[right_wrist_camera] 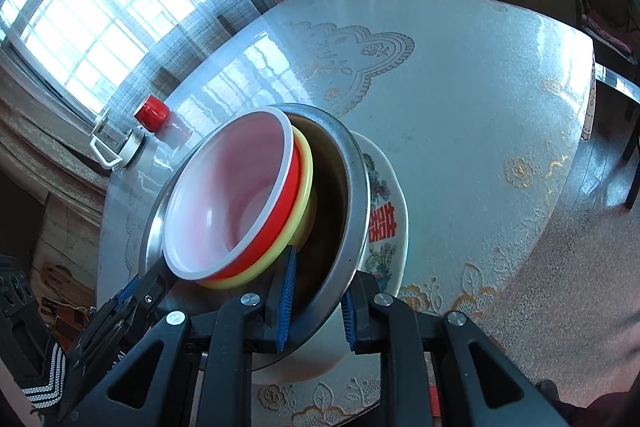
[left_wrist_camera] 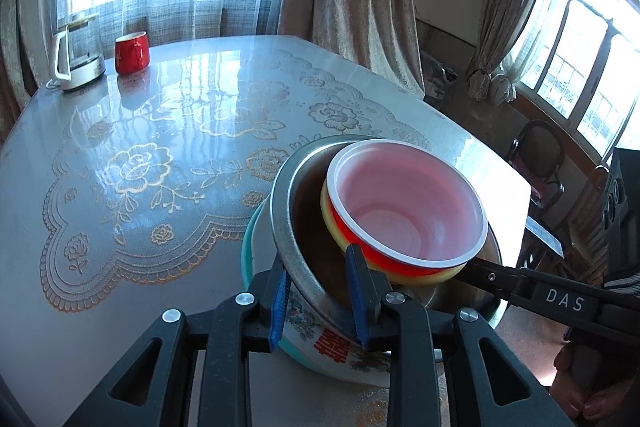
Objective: Organize plates and bowls
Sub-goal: 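Lower the steel bowl onto the rose-pattern plate and open both tools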
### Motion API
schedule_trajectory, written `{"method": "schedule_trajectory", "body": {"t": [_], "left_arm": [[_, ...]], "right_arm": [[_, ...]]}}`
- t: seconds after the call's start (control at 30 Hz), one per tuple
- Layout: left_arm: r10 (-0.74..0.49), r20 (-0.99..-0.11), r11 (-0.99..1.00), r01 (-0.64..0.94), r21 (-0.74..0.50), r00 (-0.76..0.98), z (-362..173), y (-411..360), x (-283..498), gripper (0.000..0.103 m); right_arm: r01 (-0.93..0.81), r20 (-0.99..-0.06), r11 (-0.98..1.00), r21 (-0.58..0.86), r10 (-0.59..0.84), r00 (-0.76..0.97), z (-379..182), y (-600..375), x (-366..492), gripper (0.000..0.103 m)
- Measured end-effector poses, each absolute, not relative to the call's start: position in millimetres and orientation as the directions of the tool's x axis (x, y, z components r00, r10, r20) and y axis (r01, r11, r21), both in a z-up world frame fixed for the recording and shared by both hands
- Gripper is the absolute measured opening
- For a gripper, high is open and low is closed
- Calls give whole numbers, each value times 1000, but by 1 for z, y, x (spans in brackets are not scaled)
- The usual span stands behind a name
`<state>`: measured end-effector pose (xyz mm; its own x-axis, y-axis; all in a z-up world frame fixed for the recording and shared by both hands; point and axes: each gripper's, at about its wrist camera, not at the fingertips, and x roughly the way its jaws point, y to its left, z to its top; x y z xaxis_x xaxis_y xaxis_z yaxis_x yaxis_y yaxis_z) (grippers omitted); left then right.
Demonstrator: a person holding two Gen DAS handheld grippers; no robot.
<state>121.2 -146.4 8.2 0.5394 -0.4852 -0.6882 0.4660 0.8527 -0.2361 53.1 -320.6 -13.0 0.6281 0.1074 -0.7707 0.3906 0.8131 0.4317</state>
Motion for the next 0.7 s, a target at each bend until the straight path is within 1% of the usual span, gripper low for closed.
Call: {"method": "schedule_trajectory", "body": {"t": [0.17,0.3,0.57,0.67,0.7], "left_arm": [[-497,-688,848,464,-255,529,7,-141,122,28],[-506,-693,843,463,-273,514,6,-142,121,29],[-501,-686,845,471,-255,527,9,-140,111,31],[-493,-676,849,471,-238,548,13,-134,105,40],[-481,-662,856,469,-216,574,17,-131,101,48]], "right_arm": [[378,-779,832,405,97,620,-12,-315,56,25],[367,-774,839,403,98,625,-10,-318,54,30],[356,-743,852,383,55,667,-4,-321,40,31],[349,-728,855,383,47,684,-3,-320,35,33],[346,-719,857,381,40,693,-1,-319,32,35]]}}
